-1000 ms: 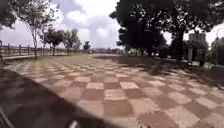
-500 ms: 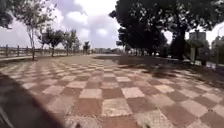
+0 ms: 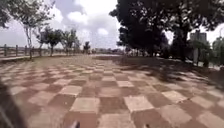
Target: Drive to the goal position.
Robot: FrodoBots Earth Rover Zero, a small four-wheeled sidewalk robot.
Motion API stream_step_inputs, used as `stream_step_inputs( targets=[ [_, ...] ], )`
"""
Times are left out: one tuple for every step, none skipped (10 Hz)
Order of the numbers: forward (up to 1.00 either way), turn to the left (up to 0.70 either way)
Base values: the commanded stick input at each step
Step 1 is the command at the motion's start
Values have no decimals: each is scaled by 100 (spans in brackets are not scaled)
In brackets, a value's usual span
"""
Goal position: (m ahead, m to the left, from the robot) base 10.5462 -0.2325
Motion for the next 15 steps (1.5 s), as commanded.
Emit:
stream_step_inputs(
  targets=[
    [70, 0],
    [70, 0],
    [70, 0],
    [70, 0],
    [70, 0],
    [70, 0],
    [70, 0],
    [70, 0],
    [70, 0],
    [70, 0],
    [70, 0],
    [70, 0],
    [70, 0],
    [70, 0],
    [70, 0]
  ],
)
